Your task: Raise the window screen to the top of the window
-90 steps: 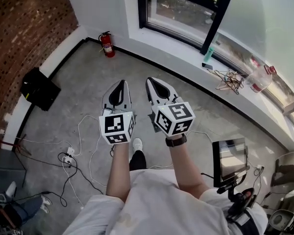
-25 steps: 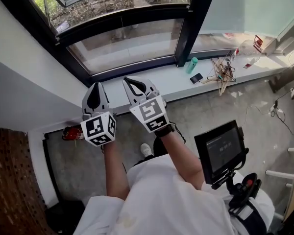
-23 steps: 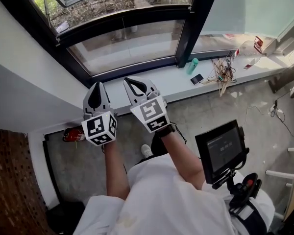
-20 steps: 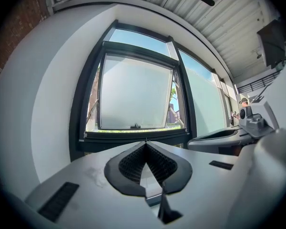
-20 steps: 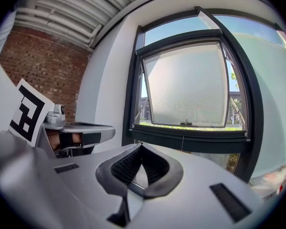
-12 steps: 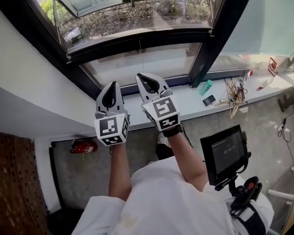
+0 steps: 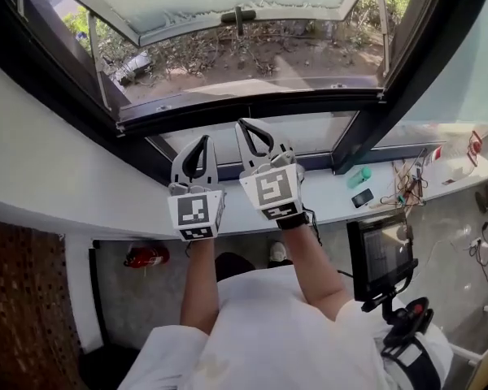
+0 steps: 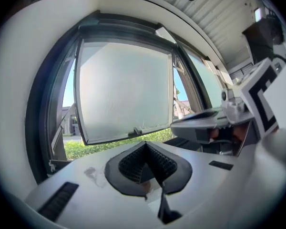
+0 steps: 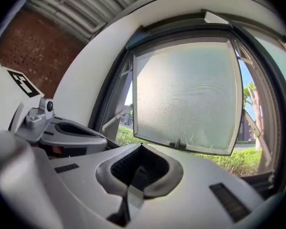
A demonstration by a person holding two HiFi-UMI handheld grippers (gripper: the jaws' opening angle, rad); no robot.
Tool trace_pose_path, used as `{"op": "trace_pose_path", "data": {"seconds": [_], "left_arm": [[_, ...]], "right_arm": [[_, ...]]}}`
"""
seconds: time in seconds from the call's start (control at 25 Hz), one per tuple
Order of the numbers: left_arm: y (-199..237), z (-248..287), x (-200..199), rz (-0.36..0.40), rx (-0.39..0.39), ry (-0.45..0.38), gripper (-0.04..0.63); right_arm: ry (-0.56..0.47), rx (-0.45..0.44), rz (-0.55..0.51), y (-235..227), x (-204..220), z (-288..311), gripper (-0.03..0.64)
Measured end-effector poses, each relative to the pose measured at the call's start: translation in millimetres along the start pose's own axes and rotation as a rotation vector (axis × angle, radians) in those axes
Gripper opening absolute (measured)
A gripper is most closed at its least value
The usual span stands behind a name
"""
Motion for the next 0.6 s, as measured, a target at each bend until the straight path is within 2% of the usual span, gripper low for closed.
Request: {"op": "trace_pose_path", "data": {"seconds": [0.12, 0.2, 0.28, 0.4, 0.6], "left_arm": [[14.3, 27.0, 7.5, 0.011, 0.02, 0.008, -0.006], [19.5, 41.5, 5.5, 0.0, 0.053, -0.002, -0.006], [18.6, 53.6, 2.6, 0.021, 0.102, -0.006, -0.006], [11.9, 73.5, 16.3, 0.138, 0.193, 0.036, -0.006], [3.1, 94.0, 51.5, 0.398, 0.258, 0.097, -0.006]], "right_arm": [[-0.014, -0.004, 0.018, -6.5, -3.4, 15.9, -0.002], [-0.011, 0.003, 0.025, -9.6, -2.4, 26.2, -0.002], [-0.013, 0.009, 0.067, -13.8, 0.5, 34.1, -0.002], [0.004, 0.029, 0.117, -16.9, 11.7, 39.6, -0.002], [0.05, 0.057, 0.146, -22.2, 32.9, 46.4, -0.002]]}}
Point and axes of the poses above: the fingertips, and each gripper's own axes: z forward along the fingers, y to its left, x out of its underside, the point moved 1 cm from there along -z, backward along the fingers, and after that the axes turned 10 degrees about -x, right-handed, at the moved point
